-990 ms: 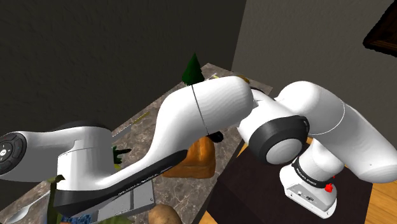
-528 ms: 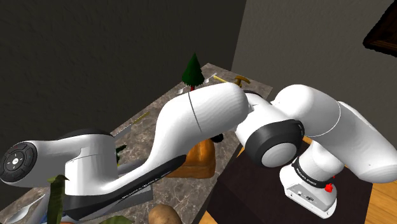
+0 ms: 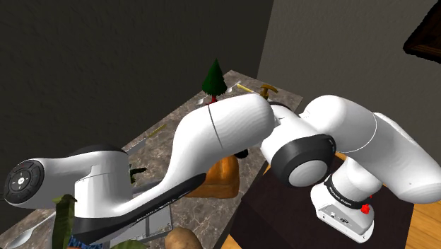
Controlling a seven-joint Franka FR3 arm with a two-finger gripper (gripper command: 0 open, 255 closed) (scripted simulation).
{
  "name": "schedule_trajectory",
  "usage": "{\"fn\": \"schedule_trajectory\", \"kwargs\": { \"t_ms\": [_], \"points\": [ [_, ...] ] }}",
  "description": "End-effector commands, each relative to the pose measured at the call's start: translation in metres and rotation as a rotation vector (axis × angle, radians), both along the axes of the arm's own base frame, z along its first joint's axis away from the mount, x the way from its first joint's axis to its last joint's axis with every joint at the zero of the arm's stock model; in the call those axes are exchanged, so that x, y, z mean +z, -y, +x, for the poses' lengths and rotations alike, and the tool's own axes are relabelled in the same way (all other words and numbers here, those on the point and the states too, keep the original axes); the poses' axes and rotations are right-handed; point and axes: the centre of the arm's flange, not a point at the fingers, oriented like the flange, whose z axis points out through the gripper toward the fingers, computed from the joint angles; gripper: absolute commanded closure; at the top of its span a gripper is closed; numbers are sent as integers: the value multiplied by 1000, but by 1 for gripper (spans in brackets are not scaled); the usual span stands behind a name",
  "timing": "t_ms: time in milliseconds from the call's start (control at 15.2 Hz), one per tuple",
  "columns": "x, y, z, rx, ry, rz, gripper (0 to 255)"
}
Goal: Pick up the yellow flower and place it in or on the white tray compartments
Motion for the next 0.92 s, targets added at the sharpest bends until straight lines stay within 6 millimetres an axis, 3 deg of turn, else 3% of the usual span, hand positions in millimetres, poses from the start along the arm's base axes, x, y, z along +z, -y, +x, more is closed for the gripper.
{"fn": "schedule_trajectory", "kwargs": {
  "t_ms": [0, 132, 396, 858],
  "points": [
    [-1, 0, 0, -1, -1, -2, 0],
    [-2, 1, -1, 0, -2, -2, 0],
    [44, -9, -15, 0, -1, -2, 0],
    [44, -9, -15, 0, -1, -2, 0]
  ]
}}
